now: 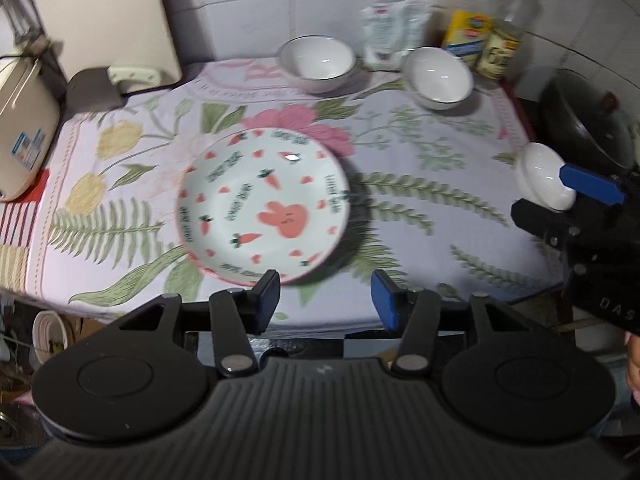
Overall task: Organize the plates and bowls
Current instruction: 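Move the left gripper to the white bowl on the cloth and close on its rim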
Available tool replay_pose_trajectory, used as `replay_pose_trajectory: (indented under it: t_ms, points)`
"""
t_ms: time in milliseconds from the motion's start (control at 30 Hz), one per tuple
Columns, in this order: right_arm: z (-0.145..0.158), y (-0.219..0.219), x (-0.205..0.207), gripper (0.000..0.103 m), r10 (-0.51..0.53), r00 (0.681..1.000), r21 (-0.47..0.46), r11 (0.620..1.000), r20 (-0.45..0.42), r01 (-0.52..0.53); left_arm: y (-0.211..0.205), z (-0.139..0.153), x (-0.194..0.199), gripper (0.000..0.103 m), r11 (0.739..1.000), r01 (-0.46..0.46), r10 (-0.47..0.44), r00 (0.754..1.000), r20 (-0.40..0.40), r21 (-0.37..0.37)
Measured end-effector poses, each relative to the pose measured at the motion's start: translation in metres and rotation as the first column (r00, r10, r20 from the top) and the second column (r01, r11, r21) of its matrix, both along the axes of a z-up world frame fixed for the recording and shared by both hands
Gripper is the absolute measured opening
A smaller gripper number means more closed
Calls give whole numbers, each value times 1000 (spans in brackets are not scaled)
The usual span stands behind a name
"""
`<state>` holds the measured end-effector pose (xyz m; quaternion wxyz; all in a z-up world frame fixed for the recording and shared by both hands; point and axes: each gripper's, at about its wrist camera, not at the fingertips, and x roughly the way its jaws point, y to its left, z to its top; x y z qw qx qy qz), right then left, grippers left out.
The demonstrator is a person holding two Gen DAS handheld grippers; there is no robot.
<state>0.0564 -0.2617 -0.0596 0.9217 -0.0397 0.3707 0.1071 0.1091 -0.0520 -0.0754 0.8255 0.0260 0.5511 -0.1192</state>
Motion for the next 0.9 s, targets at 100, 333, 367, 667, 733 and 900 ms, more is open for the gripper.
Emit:
replay_pose_trajectory:
  t_ms: [100,333,367,667,733,900]
  points:
    - [9,-13,-18,86,-13,999,-21,1000,35,14,-18,10,-8,55,999,39,-39,999,28,0]
    - [24,-44,-53,87,-71,992,-51,996,105,76,-62,28,-21,63,991,136,-134,986,104,-9]
    - [24,-49,-57,87,-81,991,-52,995,111,87,-68,30,-23,65,989,149,-147,982,115,-11]
    - [9,-96,-72,91,-209,968,-63,974,138,219,-126,31,-17,74,967,244,-226,956,186,-76]
    - [2,-105,-70,92,-227,963,-56,970,145,237,-137,27,-10,74,963,246,-223,956,191,-107]
    - [-28,-124,-60,95,-258,953,-79,959,160,273,-167,9,7,74,949,257,-219,954,205,-183]
